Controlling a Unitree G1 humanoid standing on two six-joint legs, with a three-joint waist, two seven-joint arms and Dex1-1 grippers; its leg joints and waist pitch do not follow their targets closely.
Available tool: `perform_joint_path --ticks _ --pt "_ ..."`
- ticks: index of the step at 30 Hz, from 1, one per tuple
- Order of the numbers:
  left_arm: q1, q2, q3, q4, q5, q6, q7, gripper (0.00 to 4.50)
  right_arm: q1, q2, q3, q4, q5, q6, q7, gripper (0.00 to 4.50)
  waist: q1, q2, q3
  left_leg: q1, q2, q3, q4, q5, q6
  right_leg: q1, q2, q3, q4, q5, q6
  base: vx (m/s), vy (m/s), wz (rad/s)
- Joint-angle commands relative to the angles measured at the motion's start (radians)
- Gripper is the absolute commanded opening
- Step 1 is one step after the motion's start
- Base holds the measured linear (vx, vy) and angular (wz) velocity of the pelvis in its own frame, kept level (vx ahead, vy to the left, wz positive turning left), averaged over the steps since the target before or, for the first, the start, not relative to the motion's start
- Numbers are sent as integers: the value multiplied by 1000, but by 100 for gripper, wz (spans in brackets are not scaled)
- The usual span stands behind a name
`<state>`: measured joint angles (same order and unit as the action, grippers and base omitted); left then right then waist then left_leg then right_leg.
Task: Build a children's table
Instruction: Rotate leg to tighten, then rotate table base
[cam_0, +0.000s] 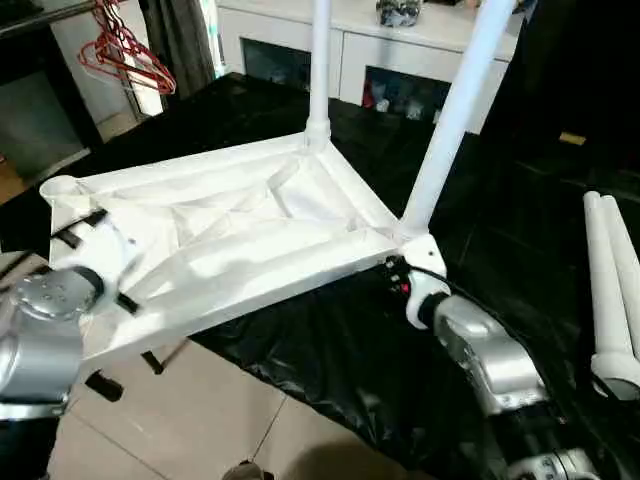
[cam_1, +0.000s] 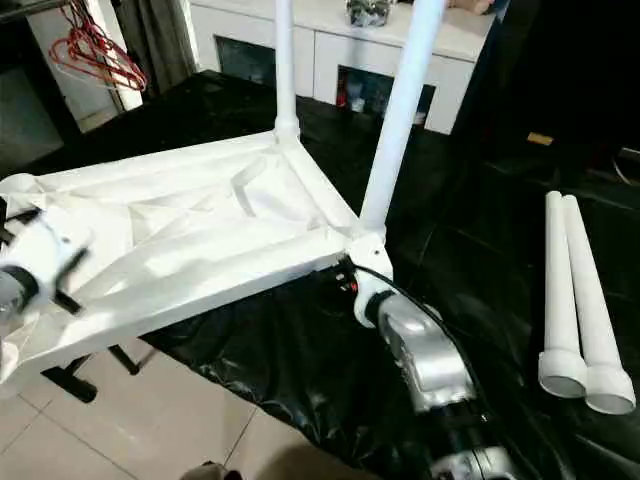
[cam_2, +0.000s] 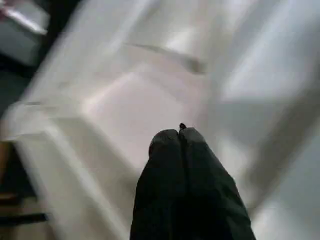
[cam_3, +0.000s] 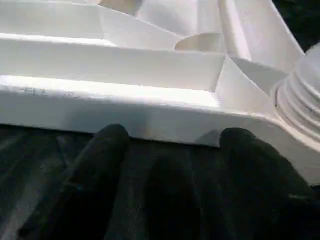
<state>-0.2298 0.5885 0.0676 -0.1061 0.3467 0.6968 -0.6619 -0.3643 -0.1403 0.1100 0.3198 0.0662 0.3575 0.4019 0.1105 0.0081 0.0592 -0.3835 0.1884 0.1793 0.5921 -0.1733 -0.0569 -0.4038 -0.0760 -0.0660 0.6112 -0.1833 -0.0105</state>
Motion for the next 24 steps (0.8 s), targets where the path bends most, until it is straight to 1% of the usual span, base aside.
perform_joint_path --ticks 1,2,3,4,5,6,7,8,9,10,11,12,14,15,16,17,19,20,21,22,24 --pt "-11 10 -37 40 -12 3 -38 1 -23 3 -2 27 -12 0 -17 303 -2 25 -65 27 38 -24 -86 -319 -41 29 -64 49 -73 -216 -177 0 0 0" --pt "-21 13 -52 74 -20 -4 -44 0 -33 9 -2 41 -16 4 -25 290 -3 26 -66 27 37 -24 -85 -315 -42 29 -63 49 -72 -205 -178 0 0 0" --pt "-25 14 -59 88 -23 -7 -46 0 -37 12 -3 46 -18 7 -29 283 -3 24 -66 25 35 -23 -84 -308 -41 31 -63 49 -71 -193 -179 0 0 0" --pt "-27 15 -62 96 -25 -9 -47 0 -39 13 -3 49 -19 8 -30 276 -3 24 -67 25 34 -24 -84 -303 -40 32 -63 49 -70 -188 -180 0 0 0" --pt "-55 25 -89 156 -21 -29 -51 0 -55 19 1 75 -24 6 -37 268 -3 29 -67 26 35 -25 -84 -305 -44 32 -63 48 -69 -186 -180 0 0 0" --pt "-56 25 -90 158 -21 -29 -52 0 -55 19 1 76 -24 6 -38 258 -3 29 -67 26 35 -25 -84 -305 -44 32 -63 48 -69 -186 -180 0 0 0" --pt "-82 27 -107 201 -19 -39 -62 0 -70 20 8 105 -31 -3 -39 258 -3 28 -68 27 34 -26 -85 -315 -47 34 -64 48 -71 -198 -180 0 0 0" --pt "-86 27 -109 206 -22 -37 -69 0 -72 20 11 111 -33 -4 -39 240 -4 28 -67 28 34 -26 -85 -320 -48 33 -64 48 -71 -201 -182 0 0 0" --pt "-94 27 -116 218 -30 -33 -84 0 -78 18 16 125 -40 -5 -40 235 -5 27 -66 28 35 -26 -86 -324 -52 34 -64 47 -71 -203 -184 0 0 0" --pt "-99 28 -123 223 -34 -32 -95 0 -82 17 20 134 -44 -6 -39 229 -6 30 -67 27 36 -27 -86 -325 -54 35 -65 48 -70 -201 -185 0 0 0" --pt "-106 32 -135 229 -37 -34 -109 0 -86 15 26 145 -51 -3 -40 220 -7 30 -67 27 37 -27 -86 -321 -56 36 -66 48 -70 -194 -188 0 0 0" --pt "-116 31 -144 228 -53 -26 -132 0 -90 14 29 156 -56 -6 -42 210 -7 30 -67 27 37 -27 -85 -319 -56 35 -66 48 -69 -189 -191 0 0 0" --pt "-135 23 -154 209 -93 -5 -182 0 -96 13 32 170 -61 -10 -41 190 -9 25 -71 26 36 -24 -82 -285 -51 40 -67 48 -65 -147 -206 0 0 0" --pt "-140 20 -156 202 -106 3 -198 0 -97 12 33 173 -62 -11 -41 179 -7 26 -70 26 37 -23 -81 -274 -49 38 -66 48 -62 -131 -213 0 0 0" --pt "-148 19 -162 195 -122 11 -218 0 -101 12 33 180 -65 -13 -40 179 -8 21 -70 24 37 -22 -82 -263 -45 42 -65 47 -60 -120 -216 0 0 0" --pt "-155 22 -177 184 -137 13 -252 0 -105 13 33 187 -67 -15 -39 164 -7 24 -71 24 37 -23 -81 -255 -42 42 -66 47 -59 -122 -218 0 0 0" --pt "-172 27 -213 169 -170 11 -327 0 -117 13 33 207 -70 -24 -36 156 -7 23 -71 25 36 -22 -80 -255 -41 42 -68 48 -61 -134 -222 0 0 0" --pt "-177 29 -223 168 -178 9 -346 0 -121 12 33 214 -70 -28 -36 135 -7 23 -70 25 36 -21 -81 -257 -41 42 -68 48 -61 -138 -222 0 0 0" --pt "-184 23 -234 163 -195 11 -374 0 -126 12 33 221 -71 -31 -35 135 -6 21 -69 26 37 -21 -81 -262 -42 42 -70 49 -62 -150 -221 0 0 0" --pt "-188 20 -238 161 -204 13 -386 0 -129 11 33 224 -71 -33 -34 122 -7 22 -69 25 37 -20 -81 -262 -42 43 -70 49 -63 -151 -221 0 0 0" --pt "-205 10 -261 162 -218 5 -413 0 -137 8 30 234 -71 -39 -35 117 -7 22 -70 26 37 -20 -80 -253 -42 43 -69 49 -61 -142 -220 0 0 0"
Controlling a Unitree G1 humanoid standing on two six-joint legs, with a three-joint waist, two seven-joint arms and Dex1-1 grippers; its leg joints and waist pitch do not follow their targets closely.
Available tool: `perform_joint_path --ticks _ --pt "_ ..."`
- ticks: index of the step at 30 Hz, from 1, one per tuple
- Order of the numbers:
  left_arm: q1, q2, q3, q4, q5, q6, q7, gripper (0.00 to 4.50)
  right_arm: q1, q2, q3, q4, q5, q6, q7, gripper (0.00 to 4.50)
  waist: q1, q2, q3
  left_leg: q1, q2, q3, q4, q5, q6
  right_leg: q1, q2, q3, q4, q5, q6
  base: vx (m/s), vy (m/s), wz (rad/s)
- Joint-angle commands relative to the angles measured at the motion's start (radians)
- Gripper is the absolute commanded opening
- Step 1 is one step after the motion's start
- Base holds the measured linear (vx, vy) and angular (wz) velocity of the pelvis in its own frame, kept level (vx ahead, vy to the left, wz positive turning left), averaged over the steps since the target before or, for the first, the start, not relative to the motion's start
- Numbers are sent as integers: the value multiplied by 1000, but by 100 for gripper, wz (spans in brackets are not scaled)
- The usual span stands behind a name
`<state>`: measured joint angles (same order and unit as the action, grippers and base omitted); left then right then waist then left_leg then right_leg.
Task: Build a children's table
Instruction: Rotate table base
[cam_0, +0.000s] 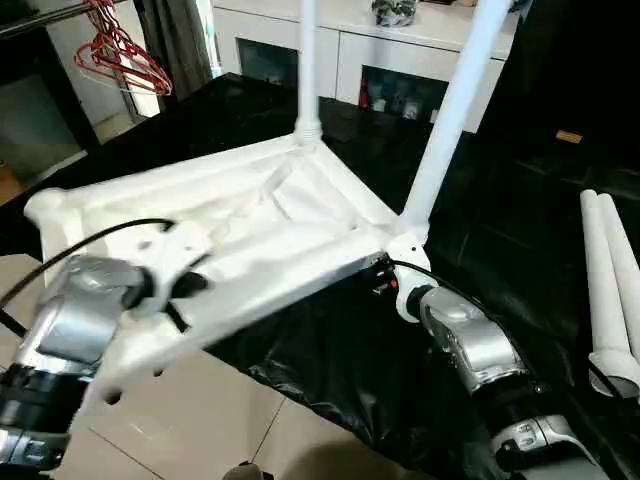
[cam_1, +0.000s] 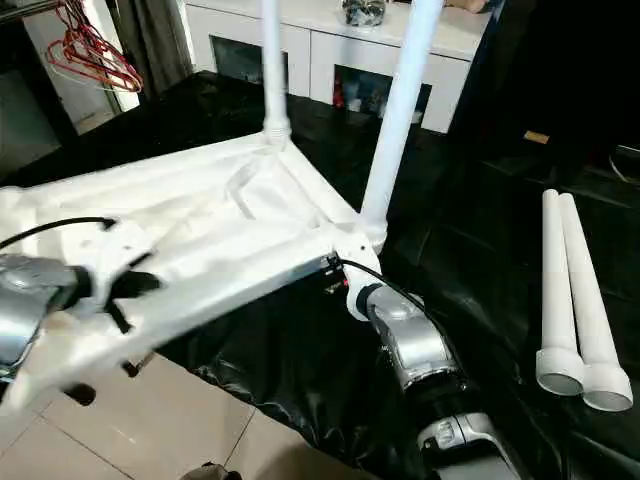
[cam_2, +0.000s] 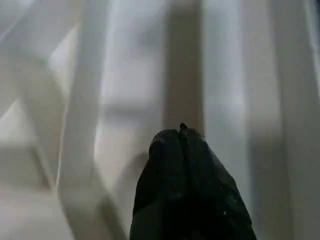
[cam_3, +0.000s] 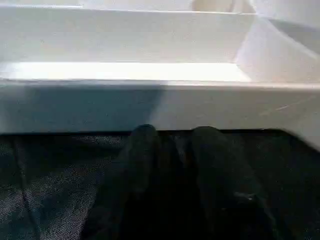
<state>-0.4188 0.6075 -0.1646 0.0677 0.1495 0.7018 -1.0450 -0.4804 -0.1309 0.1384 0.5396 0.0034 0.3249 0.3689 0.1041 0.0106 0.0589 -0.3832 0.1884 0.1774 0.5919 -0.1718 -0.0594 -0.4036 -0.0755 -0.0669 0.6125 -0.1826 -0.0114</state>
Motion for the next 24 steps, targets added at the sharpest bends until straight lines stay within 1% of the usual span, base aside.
perform_joint_path --ticks 1,2,3,4,5,13,15,16,17,18,19,20,21,22,23,24 --pt "-22 -14 -37 -8 -23 -6 -37 0 -25 -2 0 18 -8 -8 -3 108 -1 19 -70 26 37 -17 -79 -255 -40 42 -68 50 -63 -140 -219 0 0 0" --pt "-35 -21 -48 5 -20 -17 -35 0 -27 -5 -2 21 -9 -11 -5 97 -2 20 -69 25 37 -18 -80 -257 -40 43 -68 49 -63 -146 -220 0 0 0" --pt "-45 -25 -56 15 -19 -21 -32 0 -28 -7 -5 23 -11 -13 -5 83 -3 22 -68 26 37 -17 -80 -267 -42 43 -67 49 -65 -153 -215 0 0 0" --pt "-48 -27 -57 18 -19 -23 -30 0 -29 -7 -6 23 -11 -13 -5 81 -3 21 -69 27 36 -17 -79 -268 -42 43 -67 50 -65 -152 -215 0 0 0" --pt "-63 -39 -59 36 -23 -31 -20 0 -30 -10 -9 25 -12 -16 -5 75 -4 22 -70 25 36 -18 -79 -263 -43 46 -67 49 -64 -149 -213 0 0 0" --pt "-74 -49 -64 50 -25 -38 -17 0 -29 -13 -12 27 -12 -19 -7 75 -8 20 -72 22 36 -18 -77 -233 -35 50 -66 47 -60 -120 -220 0 0 0" --pt "-81 -55 -69 59 -28 -42 -16 0 -29 -15 -14 29 -11 -22 -7 44 -10 19 -72 24 36 -17 -76 -234 -31 47 -66 47 -61 -118 -225 0 0 0" --pt "-144 -111 -45 57 -15 -60 81 0 -23 -22 -15 18 -14 -20 -11 44 -10 31 -72 25 36 -18 -75 -241 -35 47 -65 47 -59 -117 -226 0 0 0" --pt "-144 -111 -45 57 -15 -60 81 0 -23 -22 -15 18 -14 -20 -11 35 -7 26 -73 33 37 -15 -73 -259 -40 43 -62 47 -65 -121 -226 0 0 0" --pt "-149 -71 -51 1 19 -47 95 0 -17 -27 -17 14 -15 -21 -13 25 -2 27 -71 31 38 -16 -73 -261 -37 44 -66 49 -64 -121 -232 0 0 0" --pt "-147 -52 -53 -20 31 -41 94 0 -15 -28 -17 13 -15 -21 -13 25 -4 25 -71 23 38 -19 -76 -255 -36 52 -68 48 -62 -125 -229 0 0 0" --pt "-119 32 -53 -99 57 4 61 0 -9 -31 -19 13 -14 -23 -15 11 -5 23 -71 20 38 -21 -76 -242 -33 54 -69 46 -59 -129 -220 0 0 0" --pt "-119 32 -53 -99 57 4 61 0 -9 -31 -19 13 -14 -23 -15 11 -10 22 -72 15 37 -22 -77 -231 -32 59 -69 46 -55 -124 -219 0 0 0" --pt "-101 73 -44 -139 63 33 48 0 -5 -31 -19 12 -14 -24 -14 11 -15 21 -69 11 34 -22 -77 -222 -28 59 -65 45 -57 -129 -216 0 0 0" --pt "-86 103 -35 -167 68 52 39 0 -2 -30 -18 11 -13 -25 -14 11 -18 24 -70 16 34 -20 -73 -210 -24 55 -67 47 -59 -144 -214 0 0 0" --pt "-86 103 -35 -167 68 52 39 0 -2 -30 -18 11 -13 -25 -14 11 -18 24 -70 16 34 -20 -73 -210 -24 55 -67 47 -59 -144 -214 0 0 0"
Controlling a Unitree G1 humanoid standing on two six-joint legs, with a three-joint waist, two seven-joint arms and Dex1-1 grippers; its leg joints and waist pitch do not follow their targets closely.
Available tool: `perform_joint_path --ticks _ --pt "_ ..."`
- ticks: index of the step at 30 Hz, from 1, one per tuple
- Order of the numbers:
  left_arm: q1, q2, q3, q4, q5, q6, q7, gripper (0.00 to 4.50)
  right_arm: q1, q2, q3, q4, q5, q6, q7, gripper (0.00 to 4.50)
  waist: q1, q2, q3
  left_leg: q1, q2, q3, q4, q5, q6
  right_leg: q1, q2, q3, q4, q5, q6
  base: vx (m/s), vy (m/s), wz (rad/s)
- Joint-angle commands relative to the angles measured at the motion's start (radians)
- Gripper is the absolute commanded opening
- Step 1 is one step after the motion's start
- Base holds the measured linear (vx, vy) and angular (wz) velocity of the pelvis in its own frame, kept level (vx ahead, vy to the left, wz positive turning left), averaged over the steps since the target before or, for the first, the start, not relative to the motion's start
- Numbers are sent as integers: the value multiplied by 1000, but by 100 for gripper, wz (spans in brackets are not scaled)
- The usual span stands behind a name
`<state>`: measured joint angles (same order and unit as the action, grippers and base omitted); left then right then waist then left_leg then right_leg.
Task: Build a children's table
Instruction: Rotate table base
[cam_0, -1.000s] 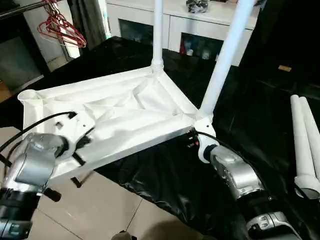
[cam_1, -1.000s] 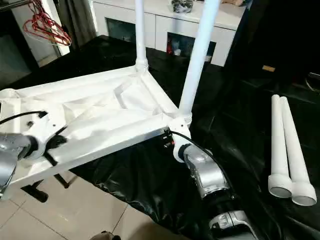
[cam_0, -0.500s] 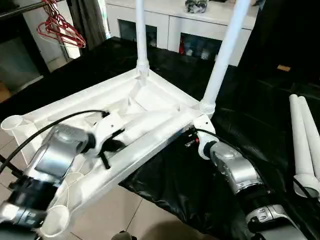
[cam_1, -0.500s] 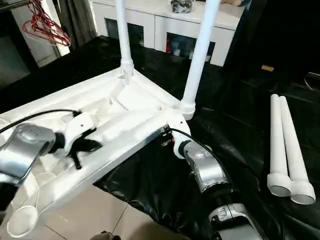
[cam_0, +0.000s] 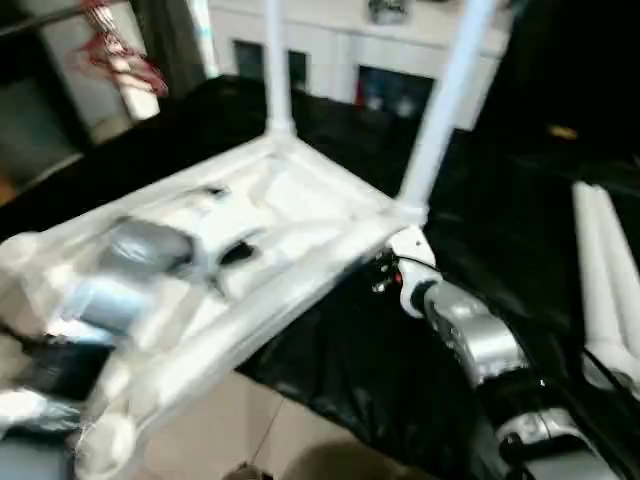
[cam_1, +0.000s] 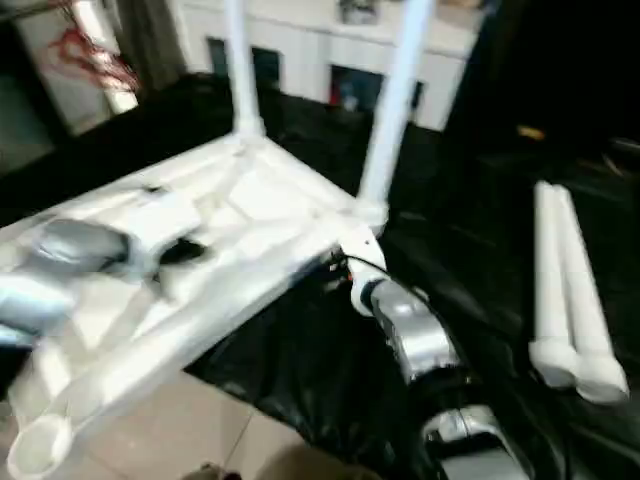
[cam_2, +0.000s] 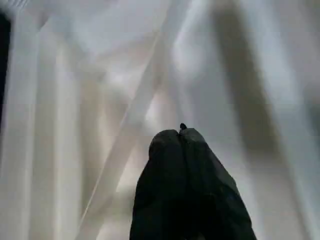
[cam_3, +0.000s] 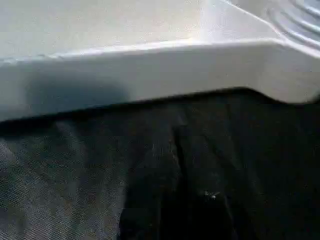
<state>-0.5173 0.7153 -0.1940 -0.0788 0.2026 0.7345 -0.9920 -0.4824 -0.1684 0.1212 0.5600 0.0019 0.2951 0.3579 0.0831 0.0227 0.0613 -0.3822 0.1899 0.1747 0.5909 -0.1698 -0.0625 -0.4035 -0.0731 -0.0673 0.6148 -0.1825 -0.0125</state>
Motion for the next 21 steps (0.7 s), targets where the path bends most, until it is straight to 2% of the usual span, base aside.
perform_joint_path --ticks 1,3,4,5,6,8,13,17,21 --pt "24 14 0 -39 21 30 -18 0 2 9 0 -10 -11 5 -2 11 1 8 -70 19 31 -14 -70 -214 -17 49 -65 48 -66 -158 -217 0 0 0" --pt "51 44 16 -73 27 52 -16 0 -1 15 5 -4 -13 4 -1 11 4 16 -68 20 35 -15 -74 -235 -22 45 -66 48 -66 -187 -219 0 0 0" --pt "71 63 24 -97 26 76 -7 0 -5 20 9 3 -14 1 1 11 7 11 -69 23 36 -16 -74 -245 -23 44 -66 47 -65 -199 -218 0 0 0" --pt "81 73 24 -105 25 84 -4 0 -8 22 11 7 -15 -1 1 11 6 14 -68 23 36 -16 -75 -252 -25 43 -66 48 -65 -205 -218 0 0 0" --pt "91 84 21 -109 27 89 -3 0 -10 23 11 10 -15 -3 2 11 5 5 -67 21 36 -16 -76 -255 -25 43 -66 47 -67 -212 -216 0 0 0" --pt "122 117 9 -113 37 98 5 0 -16 25 14 18 -14 -7 2 11 6 10 -66 22 35 -17 -77 -272 -29 40 -66 48 -69 -240 -204 0 0 0" --pt "193 182 -46 -31 115 63 43 0 -23 27 19 24 -16 -12 11 11 5 8 -66 22 33 -17 -78 -277 -29 37 -66 50 -71 -264 -184 0 0 0" --pt "198 159 -69 5 95 44 62 0 -23 26 20 27 -18 -16 15 11 8 12 -68 26 34 -17 -78 -278 -34 33 -65 50 -71 -242 -191 0 0 0" --pt "191 99 -95 60 76 9 75 0 -21 26 23 27 -18 -16 18 11 10 8 -71 22 33 -18 -77 -263 -33 40 -67 50 -66 -199 -199 0 0 0"
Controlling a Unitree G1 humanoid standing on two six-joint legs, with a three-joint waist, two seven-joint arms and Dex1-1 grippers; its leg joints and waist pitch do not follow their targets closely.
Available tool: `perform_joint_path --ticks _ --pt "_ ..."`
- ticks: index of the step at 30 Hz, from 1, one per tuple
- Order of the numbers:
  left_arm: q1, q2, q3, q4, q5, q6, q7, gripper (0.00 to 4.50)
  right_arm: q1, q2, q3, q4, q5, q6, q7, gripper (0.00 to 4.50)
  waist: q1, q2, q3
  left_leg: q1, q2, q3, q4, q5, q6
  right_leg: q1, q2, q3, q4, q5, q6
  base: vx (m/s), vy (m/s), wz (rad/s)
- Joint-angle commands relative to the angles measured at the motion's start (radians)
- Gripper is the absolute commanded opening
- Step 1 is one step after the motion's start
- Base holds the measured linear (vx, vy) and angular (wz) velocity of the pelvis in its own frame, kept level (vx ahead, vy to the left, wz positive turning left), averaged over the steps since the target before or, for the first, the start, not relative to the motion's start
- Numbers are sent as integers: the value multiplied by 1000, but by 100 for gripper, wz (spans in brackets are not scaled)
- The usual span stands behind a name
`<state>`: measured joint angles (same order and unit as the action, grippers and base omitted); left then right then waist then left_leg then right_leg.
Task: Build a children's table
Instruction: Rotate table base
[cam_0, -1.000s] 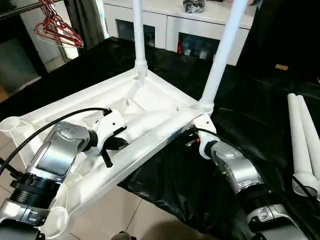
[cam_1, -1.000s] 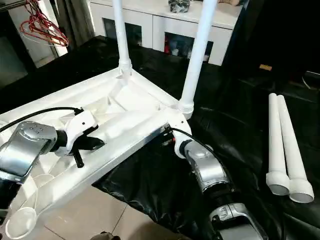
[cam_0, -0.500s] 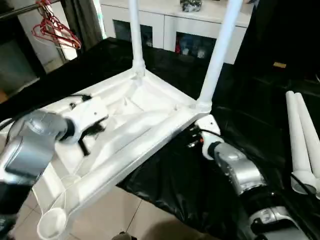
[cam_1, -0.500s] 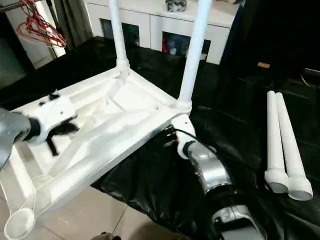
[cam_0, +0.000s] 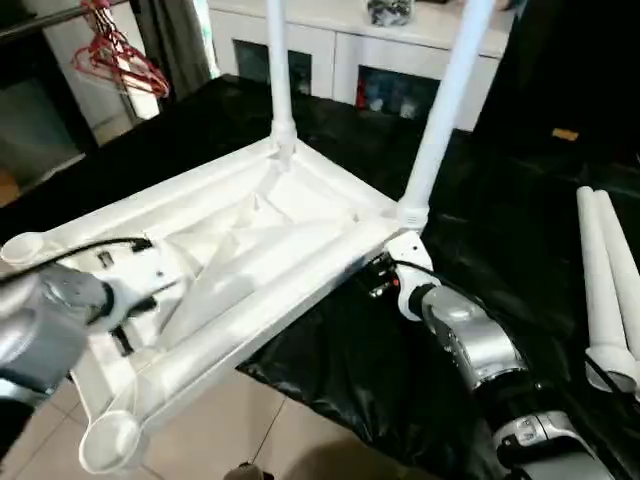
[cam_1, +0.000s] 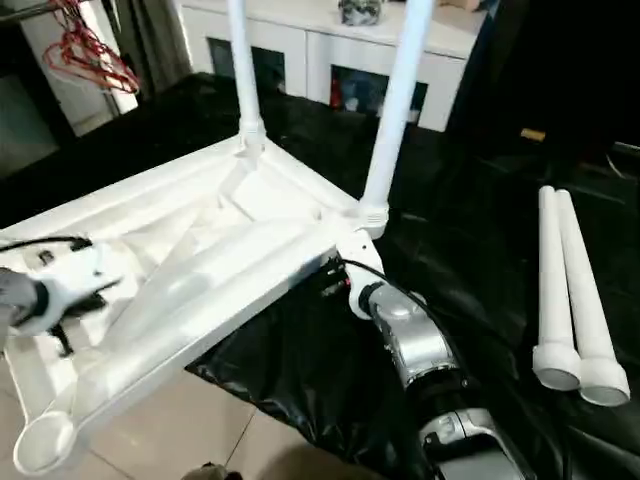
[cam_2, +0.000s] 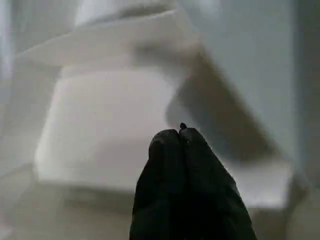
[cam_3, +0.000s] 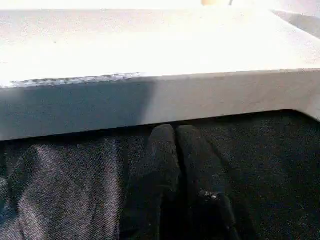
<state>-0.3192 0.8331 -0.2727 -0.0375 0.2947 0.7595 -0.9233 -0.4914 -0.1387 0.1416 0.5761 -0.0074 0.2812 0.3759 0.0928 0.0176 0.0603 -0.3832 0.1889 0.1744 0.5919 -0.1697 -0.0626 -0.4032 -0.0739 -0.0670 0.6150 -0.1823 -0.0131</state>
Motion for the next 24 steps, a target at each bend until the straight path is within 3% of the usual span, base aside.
perform_joint_path --ticks 1,5,6,10,12,14,18,19,20,21,22,24 --pt "-10 -39 -25 35 -22 -26 6 0 -11 -4 3 10 -8 -2 1 11 0 13 -69 21 33 -17 -78 -258 -31 41 -66 49 -67 -198 -198 0 0 0" --pt "-49 -120 -49 81 -61 -59 -17 0 -9 -4 3 4 -10 -1 6 11 2 10 -69 24 31 -15 -76 -260 -25 39 -66 50 -71 -218 -196 0 0 0" --pt "-57 -129 -50 84 -69 -58 -21 0 -9 -4 3 3 -11 -2 6 11 7 13 -69 30 33 -14 -75 -270 -27 35 -68 51 -74 -235 -196 0 0 0" --pt "-109 -177 -64 98 -102 -73 -53 0 -10 -8 1 -2 -10 -1 9 11 13 13 -69 28 35 -17 -79 -283 -36 37 -68 49 -74 -254 -186 0 0 0" --pt "-162 -226 -78 130 -117 -89 -67 0 -11 -12 -2 -4 -9 0 9 11 20 14 -72 35 35 -13 -74 -277 -36 32 -67 51 -75 -235 -186 0 0 0" --pt "-188 -249 -84 161 -114 -108 -63 0 -11 -15 -4 -5 -9 0 9 11 16 12 -71 24 33 -14 -76 -261 -33 41 -67 50 -74 -221 -188 0 0 0" --pt "-242 -292 -100 242 -99 -153 -50 0 -8 -21 -8 -12 -8 3 9 11 13 7 -76 17 32 -16 -73 -226 -27 49 -71 48 -69 -191 -183 0 0 0" --pt "-315 -351 -117 382 -80 -224 -10 0 1 -35 -14 -33 -10 10 7 11 9 10 -75 13 28 -15 -71 -206 -21 51 -67 47 -70 -173 -184 0 0 0" --pt "-357 -387 -122 470 -69 -265 23 0 8 -44 -18 -51 -12 15 4 11 13 13 -77 27 23 -8 -63 -214 -16 41 -60 48 -80 -174 -175 0 0 0" --pt "-383 -409 -124 525 -62 -290 46 0 11 -50 -20 -62 -13 18 2 11 15 12 -79 26 25 -10 -63 -208 -17 46 -63 49 -75 -159 -176 0 0 0" --pt "-410 -431 -125 587 -54 -322 75 0 17 -59 -23 -80 -14 22 1 11 17 10 -80 13 27 -16 -66 -177 -15 58 -68 47 -67 -126 -179 0 0 0" --pt "-445 -461 -124 679 -44 -371 126 0 25 -72 -27 -109 -16 29 1 11 17 7 -82 15 30 -15 -65 -173 -8 56 -68 46 -65 -107 -183 0 0 0"
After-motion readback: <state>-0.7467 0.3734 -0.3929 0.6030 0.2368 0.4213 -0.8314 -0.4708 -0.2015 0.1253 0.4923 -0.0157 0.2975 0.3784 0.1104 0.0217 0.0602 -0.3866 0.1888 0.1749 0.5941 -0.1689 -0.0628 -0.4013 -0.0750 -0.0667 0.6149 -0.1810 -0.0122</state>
